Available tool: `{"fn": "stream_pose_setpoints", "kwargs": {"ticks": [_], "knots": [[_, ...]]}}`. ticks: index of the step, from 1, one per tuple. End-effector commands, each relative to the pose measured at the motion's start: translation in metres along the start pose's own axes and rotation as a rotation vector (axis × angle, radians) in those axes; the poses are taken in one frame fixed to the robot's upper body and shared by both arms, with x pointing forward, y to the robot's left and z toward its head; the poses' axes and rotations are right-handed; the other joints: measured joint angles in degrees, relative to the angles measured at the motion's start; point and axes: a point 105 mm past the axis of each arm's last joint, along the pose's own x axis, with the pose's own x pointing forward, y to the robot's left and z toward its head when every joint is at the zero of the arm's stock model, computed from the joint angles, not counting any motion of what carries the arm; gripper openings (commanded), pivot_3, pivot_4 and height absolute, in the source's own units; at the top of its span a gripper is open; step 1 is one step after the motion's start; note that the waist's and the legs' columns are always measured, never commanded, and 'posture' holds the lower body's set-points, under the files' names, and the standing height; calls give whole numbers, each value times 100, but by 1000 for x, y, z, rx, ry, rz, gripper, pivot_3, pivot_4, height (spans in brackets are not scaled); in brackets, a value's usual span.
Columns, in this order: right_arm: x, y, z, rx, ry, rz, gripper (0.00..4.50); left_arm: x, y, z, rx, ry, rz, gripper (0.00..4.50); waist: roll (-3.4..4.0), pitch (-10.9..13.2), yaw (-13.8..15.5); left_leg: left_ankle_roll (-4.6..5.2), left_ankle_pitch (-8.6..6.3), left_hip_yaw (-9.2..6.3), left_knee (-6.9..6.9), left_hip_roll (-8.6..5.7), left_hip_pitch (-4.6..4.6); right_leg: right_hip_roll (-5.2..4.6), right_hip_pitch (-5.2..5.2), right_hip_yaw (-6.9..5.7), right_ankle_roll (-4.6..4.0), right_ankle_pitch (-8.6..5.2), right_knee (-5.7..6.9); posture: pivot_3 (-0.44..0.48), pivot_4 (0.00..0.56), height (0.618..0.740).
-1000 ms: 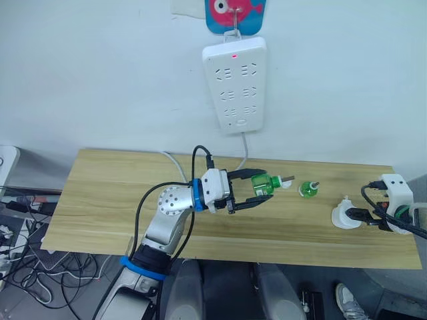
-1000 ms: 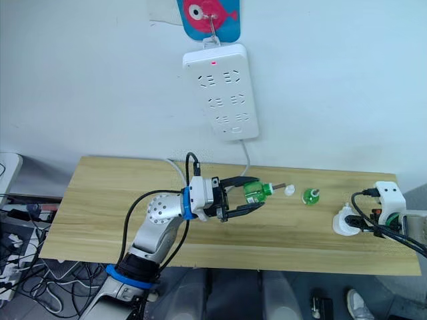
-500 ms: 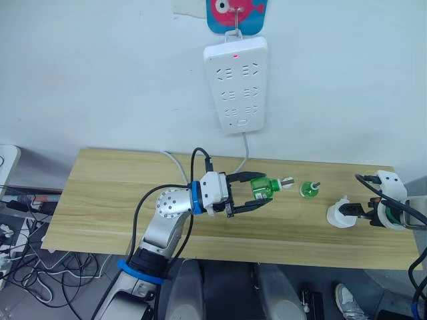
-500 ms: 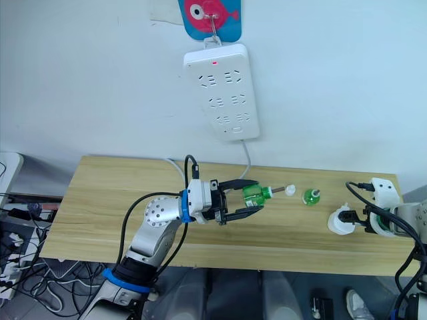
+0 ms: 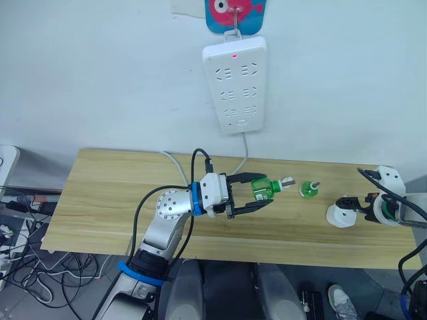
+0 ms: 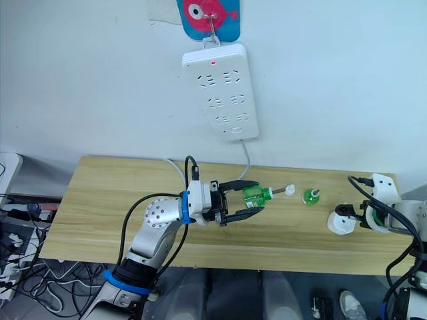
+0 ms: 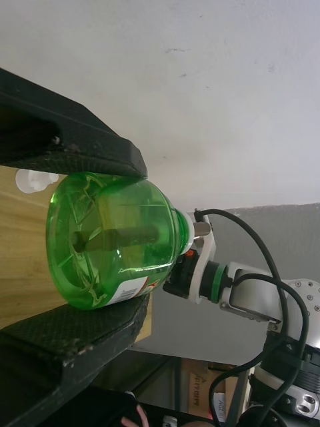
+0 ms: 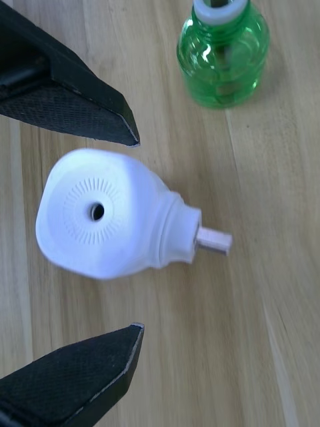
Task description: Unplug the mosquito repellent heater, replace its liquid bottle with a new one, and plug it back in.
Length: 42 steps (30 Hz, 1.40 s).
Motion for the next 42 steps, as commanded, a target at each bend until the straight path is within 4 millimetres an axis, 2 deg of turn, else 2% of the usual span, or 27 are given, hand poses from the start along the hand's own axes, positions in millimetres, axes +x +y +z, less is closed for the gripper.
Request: {"fn": "stream_pose_setpoints", "kwargs": {"ticks": [1,21,42], "knots": [[-3,-5,0,36,-13,-8,4446,3,-4,10,21,-43,-20,2252,0,0,1,0,0,0,0,0,0,0,0,0,0,0,0,48,401,740],[5,4,-15,85,25,18,4446,3,-2,12,31,-38,-20,2252,0,0,1,0,0,3,-9,1,-6,0,-12,3,2,-2,-2,69,398,740],[13,-2,-17,116,78,3,4446,2,-4,15,28,-36,-20,2252,1,3,3,0,0,7,-15,1,-12,1,-22,6,12,-7,-6,79,403,740]]}}
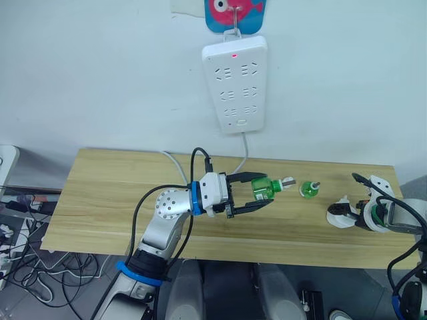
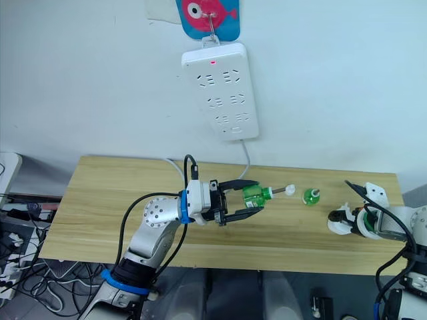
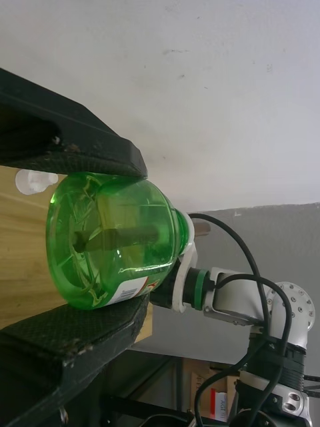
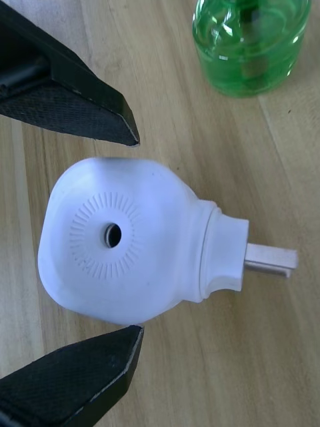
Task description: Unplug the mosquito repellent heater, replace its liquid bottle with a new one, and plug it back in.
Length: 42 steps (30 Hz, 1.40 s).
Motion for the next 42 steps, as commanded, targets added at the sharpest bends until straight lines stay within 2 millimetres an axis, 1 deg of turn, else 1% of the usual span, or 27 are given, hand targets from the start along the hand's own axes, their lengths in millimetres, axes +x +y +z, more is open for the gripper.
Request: {"fn": "stream_pose_setpoints", "kwargs": {"ticks": [1,2,3,5,6,7,10,12,14,16,18,19,21,22,24,25,26,27,28,29,32,35,38,42], "knots": [[-4,-5,1,-5,-4,-9,4446,3,-5,11,21,-43,-15,2252,1,1,0,0,0,0,-1,0,0,0,0,0,0,0,0,78,403,740],[-4,-5,0,-5,-3,-5,4097,3,-5,11,21,-43,-15,2252,1,1,1,0,0,0,-1,0,0,0,-1,0,0,0,0,78,403,740],[-4,-5,0,-5,-3,-4,3877,3,-4,11,21,-42,-13,2252,1,1,1,0,0,0,-2,0,0,0,-1,0,0,0,0,78,403,740],[-4,-4,0,-7,-6,1,3235,3,-2,11,24,-42,-9,2252,-7,4,1,0,0,0,-2,0,0,0,-1,0,0,0,-1,78,403,740],[-4,-5,-1,-8,-6,0,3023,4,-1,11,26,-42,-8,2252,-12,7,1,0,0,-1,-1,1,1,0,1,-1,1,0,-3,79,401,740],[-4,-5,-1,-10,-5,-1,2979,4,-1,11,27,-42,-8,2252,-11,7,1,0,0,-1,0,2,0,1,1,-1,2,-1,-3,79,401,740],[-7,-8,0,-15,-18,-11,2979,5,-2,10,26,-45,-10,2252,-11,7,2,0,0,-1,-1,3,1,3,0,-1,15,-9,-2,68,399,740],[-14,-9,4,-28,-50,1,2979,5,-3,10,23,-47,-18,2252,-10,7,2,0,0,-1,-2,3,0,3,0,-1,15,-9,-3,67,397,740],[-27,-4,3,-69,-92,58,2979,4,-6,11,19,-50,-29,2252,0,12,18,0,0,0,-5,3,-1,2,-1,-1,15,-9,-3,65,393,740],[-49,9,-5,-173,-138,154,2979,1,-8,11,17,-52,-47,2252,16,19,54,0,0,-1,-11,2,-3,1,-4,-2,15,-9,-6,55,389,740],[-72,20,-19,-228,-185,270,2979,-4,-8,12,15,-54,-67,2252,19,20,69,-1,0,0,-18,2,-9,1,-9,-2,14,-8,-9,40,386,740],[-83,25,-24,-246,-221,320,2979,-6,-9,13,17,-58,-82,2252,19,20,87,-1,1,-2,-24,2,-11,1,-11,-4,14,-8,-9,40,386,740],[-102,33,-33,-226,-331,408,2979,-11,-10,16,33,-75,-123,2252,18,20,103,-1,1,-3,-29,6,-9,3,-11,-8,17,-10,-14,17,380,740],[-111,40,-40,-246,-374,458,2979,-12,-12,18,42,-85,-154,2252,15,19,101,-2,1,-3,-32,5,-9,2,-12,-7,18,-11,-14,17,380,740],[-125,61,-64,-254,-376,606,2979,-17,-19,23,80,-119,-229,2252,21,17,98,-2,1,1,-32,5,-8,2,-12,-5,20,-12,-18,6,373,740],[-132,72,-75,-220,-364,693,2979,-19,-23,26,92,-139,-267,2252,18,17,93,-2,1,2,-34,5,-8,1,-12,-4,21,-13,-18,-1,366,740],[-139,91,-87,-151,-370,818,2979,-22,-25,30,110,-164,-298,2252,18,16,83,-2,1,3,-40,8,-5,3,-11,-5,21,-13,-24,-1,366,740],[-147,108,-96,-87,-368,932,2979,-24,-23,33,118,-182,-314,2252,16,16,75,-3,1,5,-40,7,-7,2,-12,-3,21,-13,-25,-6,367,740],[-152,120,-101,-40,-372,1010,2979,-26,-21,35,125,-195,-321,2252,15,16,45,-3,1,4,-49,9,-3,2,-11,-4,21,-14,-28,-12,369,740],[-156,130,-104,2,-379,1064,2979,-28,-19,38,140,-213,-327,2252,15,17,-6,-3,1,2,-51,16,-2,6,-10,-7,21,-14,-29,-12,369,740],[-160,151,-104,107,-397,1158,2979,-35,-16,41,167,-232,-358,2252,8,15,-88,-6,4,13,-47,6,-5,2,-11,15,22,-14,-34,-12,370,740],[-160,164,-110,124,-345,1204,2979,-42,-12,44,178,-238,-373,2252,8,14,-128,-8,7,7,-49,7,-3,7,-13,14,21,-14,-30,-2,364,740],[-161,168,-114,114,-307,1218,2979,-46,-11,48,186,-244,-382,2252,8,13,-115,-8,8,-1,-52,8,-7,9,-16,5,15,-17,-29,14,355,740],[-161,162,-111,98,-307,1213,2979,-51,-5,50,190,-237,-359,2252,7,13,-33,-30,20,-9,-51,8,-10,9,-16,-2,14,-17,-29,24,349,740]]}}
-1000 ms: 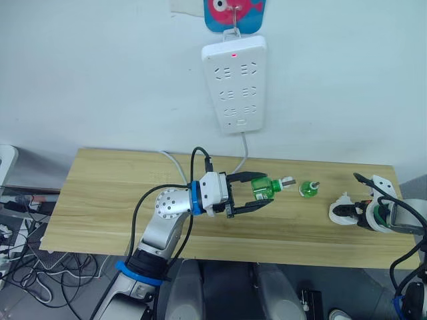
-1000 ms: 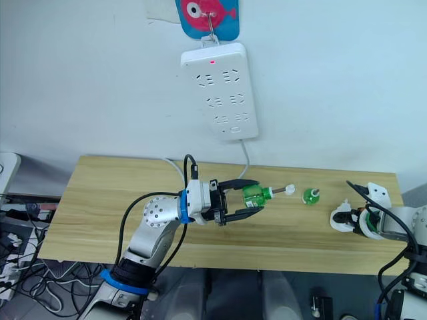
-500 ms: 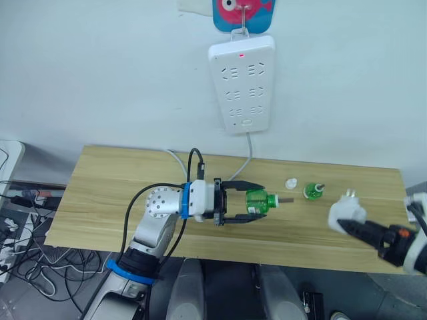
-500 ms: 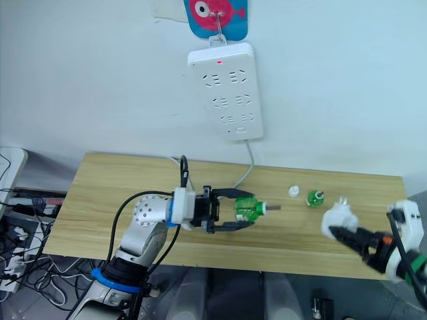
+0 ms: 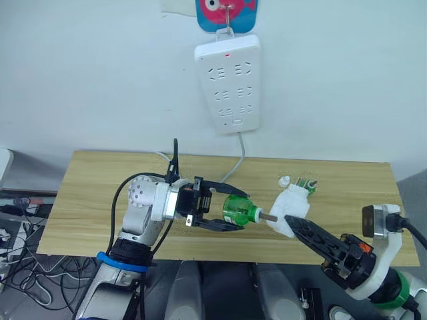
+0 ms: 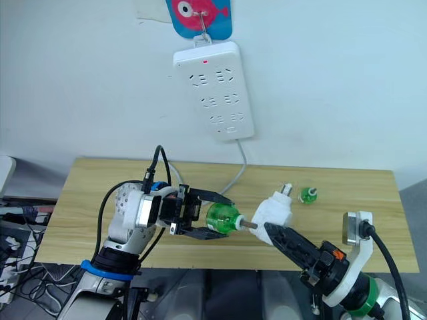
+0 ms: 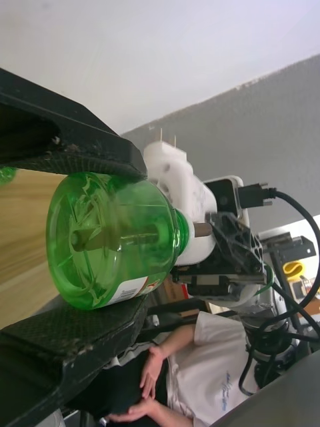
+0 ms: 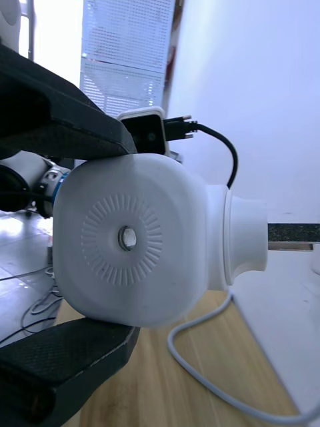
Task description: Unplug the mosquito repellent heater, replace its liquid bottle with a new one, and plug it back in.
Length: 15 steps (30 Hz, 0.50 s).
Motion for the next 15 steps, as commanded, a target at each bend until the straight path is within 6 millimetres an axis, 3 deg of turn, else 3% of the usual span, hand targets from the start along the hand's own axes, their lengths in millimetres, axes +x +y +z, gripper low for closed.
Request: {"fn": "stream_pose_setpoints", "kwargs": {"ticks": [1,6,15], "knots": [[-4,12,1,-7,10,66,2979,-5,3,9,29,-14,5,2252,-1,0,21,-1,1,-1,0,0,0,0,0,0,0,0,0,24,349,740],[-13,14,-2,-37,103,99,2979,-11,1,10,27,1,-8,2252,-2,-3,36,-2,2,-7,2,1,1,0,2,-6,0,0,7,31,338,740],[-15,15,3,-74,153,123,2979,-4,-9,2,20,14,-40,2252,-7,-7,44,0,3,-13,4,-1,6,0,9,-10,-1,1,11,38,336,740]]}}
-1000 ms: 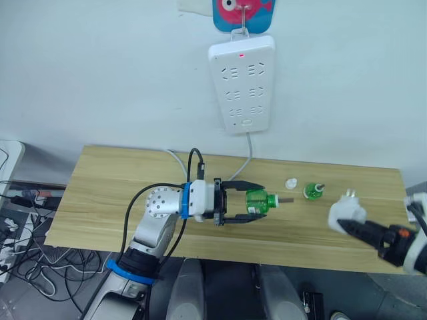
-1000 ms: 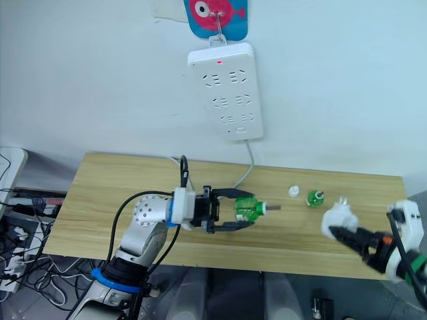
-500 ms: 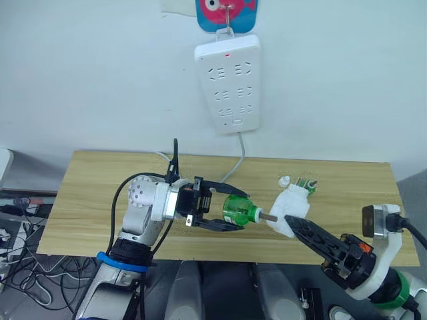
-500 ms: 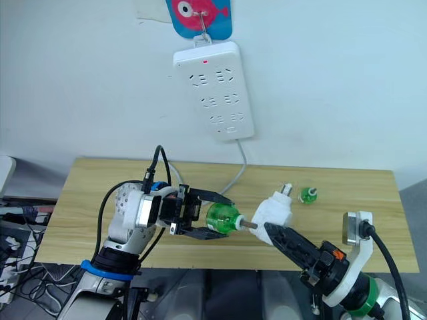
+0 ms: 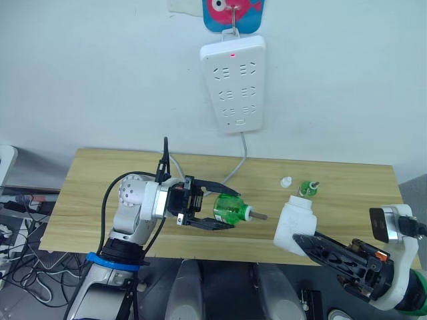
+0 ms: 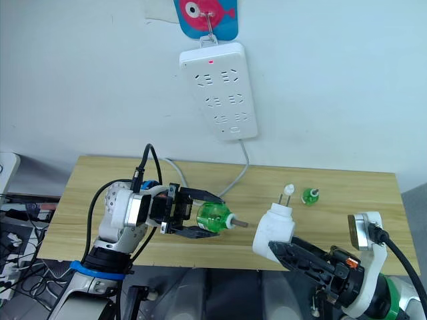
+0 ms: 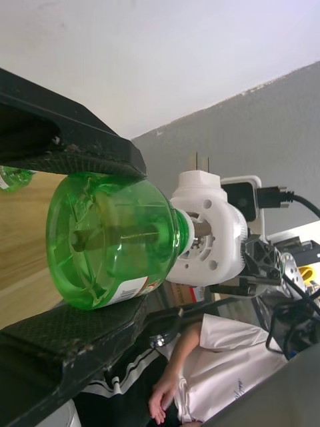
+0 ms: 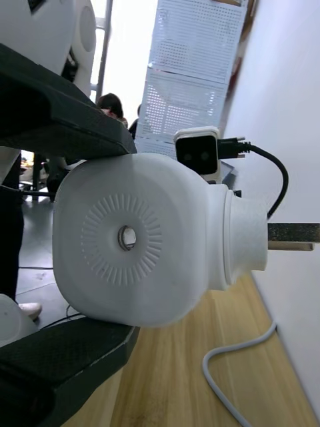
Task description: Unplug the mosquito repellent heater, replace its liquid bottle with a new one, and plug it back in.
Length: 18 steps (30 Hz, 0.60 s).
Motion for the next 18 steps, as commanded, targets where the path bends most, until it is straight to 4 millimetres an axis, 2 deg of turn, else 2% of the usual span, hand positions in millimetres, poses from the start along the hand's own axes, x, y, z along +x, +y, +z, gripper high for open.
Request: {"fn": "stream_pose_setpoints", "kwargs": {"ticks": [1,18], "knots": [[1,9,3,-3,-13,51,2979,5,-4,-1,25,0,-19,2252,0,0,2,0,0,0,0,0,0,0,0,-1,-1,0,0,38,336,740],[14,15,1,-16,16,84,2979,18,-5,-13,23,7,-34,2252,-1,0,2,2,1,-4,8,-1,8,0,9,-2,-25,15,12,35,354,740]]}}
